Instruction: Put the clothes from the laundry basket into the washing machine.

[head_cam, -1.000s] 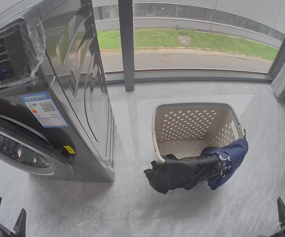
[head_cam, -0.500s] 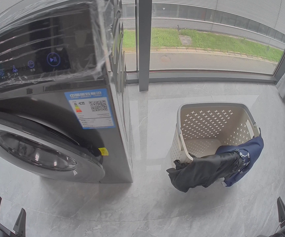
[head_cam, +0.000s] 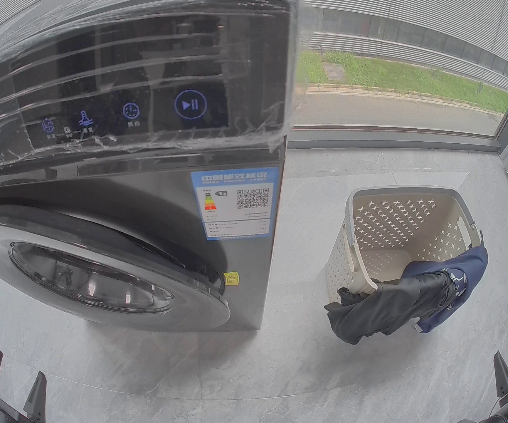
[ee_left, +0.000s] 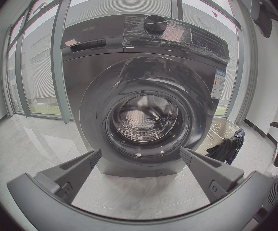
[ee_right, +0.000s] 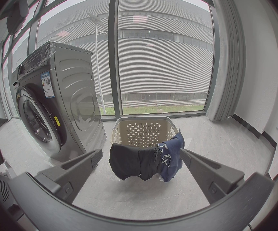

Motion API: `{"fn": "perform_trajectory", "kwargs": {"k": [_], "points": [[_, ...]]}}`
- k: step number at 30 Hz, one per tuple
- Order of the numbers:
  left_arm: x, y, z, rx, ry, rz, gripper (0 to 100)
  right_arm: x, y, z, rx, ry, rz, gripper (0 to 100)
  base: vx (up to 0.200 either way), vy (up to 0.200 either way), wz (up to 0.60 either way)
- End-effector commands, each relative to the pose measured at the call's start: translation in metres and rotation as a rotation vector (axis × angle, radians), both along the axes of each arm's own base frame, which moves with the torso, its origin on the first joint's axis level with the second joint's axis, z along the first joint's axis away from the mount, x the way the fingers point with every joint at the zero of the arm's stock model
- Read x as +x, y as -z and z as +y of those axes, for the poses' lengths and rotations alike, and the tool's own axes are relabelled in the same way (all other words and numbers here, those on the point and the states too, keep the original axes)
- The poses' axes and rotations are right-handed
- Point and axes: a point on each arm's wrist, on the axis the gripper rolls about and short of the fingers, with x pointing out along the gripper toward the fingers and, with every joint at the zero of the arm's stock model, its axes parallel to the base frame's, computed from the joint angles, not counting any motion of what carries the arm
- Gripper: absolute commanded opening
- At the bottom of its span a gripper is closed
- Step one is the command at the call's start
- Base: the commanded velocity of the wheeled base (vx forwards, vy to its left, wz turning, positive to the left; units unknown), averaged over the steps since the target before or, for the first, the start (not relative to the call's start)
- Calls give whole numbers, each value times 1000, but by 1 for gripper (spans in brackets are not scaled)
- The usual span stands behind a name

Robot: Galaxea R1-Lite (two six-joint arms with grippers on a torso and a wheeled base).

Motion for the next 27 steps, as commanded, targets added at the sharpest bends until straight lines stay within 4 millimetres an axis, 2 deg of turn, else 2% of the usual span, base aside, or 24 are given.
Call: {"fn": "perform_trajectory", "kwargs": {"k": [1, 3, 10, 16, 21, 27], "points": [[0, 5, 0, 0, 0, -1, 100, 1, 5, 0, 0, 1, 8, 100, -200, 0, 0], [0, 5, 0, 0, 0, -1, 100, 1, 5, 0, 0, 1, 8, 100, -200, 0, 0], [0, 5, 0, 0, 0, -1, 100, 0, 4, 0, 2, 3, 8, 100, 0, 0, 0], [0, 5, 0, 0, 0, -1, 100, 1, 5, 0, 2, 1, 8, 100, 0, 0, 600], [0, 5, 0, 0, 0, -1, 100, 1, 5, 0, 2, 3, 8, 100, 0, 0, 0], [0, 5, 0, 0, -2, -1, 100, 1, 5, 0, 2, 3, 8, 100, 0, 200, 0]]}}
